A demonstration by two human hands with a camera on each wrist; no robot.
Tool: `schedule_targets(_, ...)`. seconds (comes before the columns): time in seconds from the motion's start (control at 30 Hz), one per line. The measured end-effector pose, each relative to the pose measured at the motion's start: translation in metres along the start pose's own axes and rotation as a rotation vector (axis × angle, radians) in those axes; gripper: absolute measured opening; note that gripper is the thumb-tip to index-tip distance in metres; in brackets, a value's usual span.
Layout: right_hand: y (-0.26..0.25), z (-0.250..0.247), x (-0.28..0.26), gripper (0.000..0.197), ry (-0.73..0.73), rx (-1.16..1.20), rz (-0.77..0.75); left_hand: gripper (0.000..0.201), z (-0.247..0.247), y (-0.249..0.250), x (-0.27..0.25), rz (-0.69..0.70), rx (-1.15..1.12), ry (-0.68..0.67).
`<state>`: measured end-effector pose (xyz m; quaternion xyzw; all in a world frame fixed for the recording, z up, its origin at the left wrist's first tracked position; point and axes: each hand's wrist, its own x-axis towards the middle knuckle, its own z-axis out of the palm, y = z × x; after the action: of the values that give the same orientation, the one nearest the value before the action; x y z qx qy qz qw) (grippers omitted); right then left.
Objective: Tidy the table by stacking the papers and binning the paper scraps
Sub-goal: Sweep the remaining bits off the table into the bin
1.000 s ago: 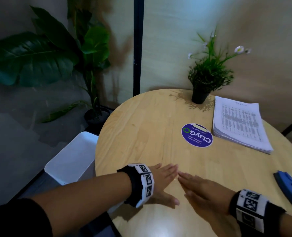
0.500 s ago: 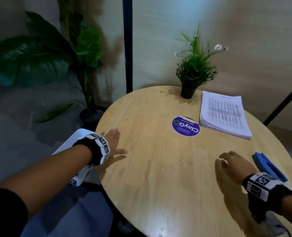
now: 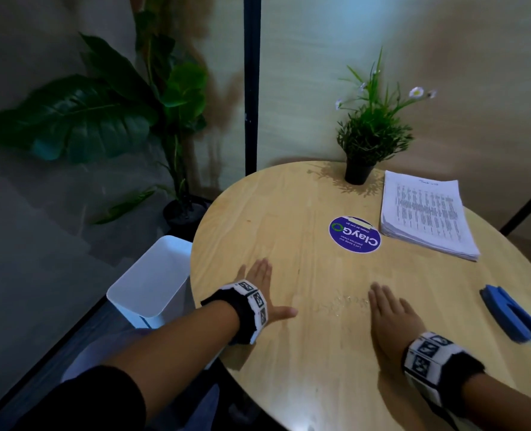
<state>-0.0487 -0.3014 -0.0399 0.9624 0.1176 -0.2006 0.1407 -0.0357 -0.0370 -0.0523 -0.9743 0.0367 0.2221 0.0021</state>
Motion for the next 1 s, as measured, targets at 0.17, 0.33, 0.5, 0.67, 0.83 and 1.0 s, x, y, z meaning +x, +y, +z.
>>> schedule_targets(0.17,-0.035,-0.013,0.011,0.061,0.114,-0.002,-0.164,0.114,0.006,0.046,-0.007,0.248,0.026,0.002)
schedule_targets(0.33,0.009,-0.038,0.005,0.045,0.128,0.371,-0.093,0.100,-0.009,0.065,-0.007,0.378,0.086,0.007)
schedule_targets(0.5,0.093,-0.020,-0.022,0.038,0.237,0.635,0.204,0.083,-0.033,0.058,-0.007,0.180,-0.185,0.146)
schedule_targets(0.67,0.130,0.024,-0.039,0.064,0.112,0.609,0.265,0.085,-0.012,0.047,-0.004,0.026,-0.163,0.092)
schedule_targets(0.83,0.143,0.037,-0.020,0.081,0.004,0.511,0.307,0.099,0.013,0.055,0.001,0.028,-0.119,0.009)
schedule_targets(1.0,0.149,0.044,0.007,0.093,-0.034,0.452,0.293,0.128,0.006,0.073,-0.003,0.114,-0.106,-0.041)
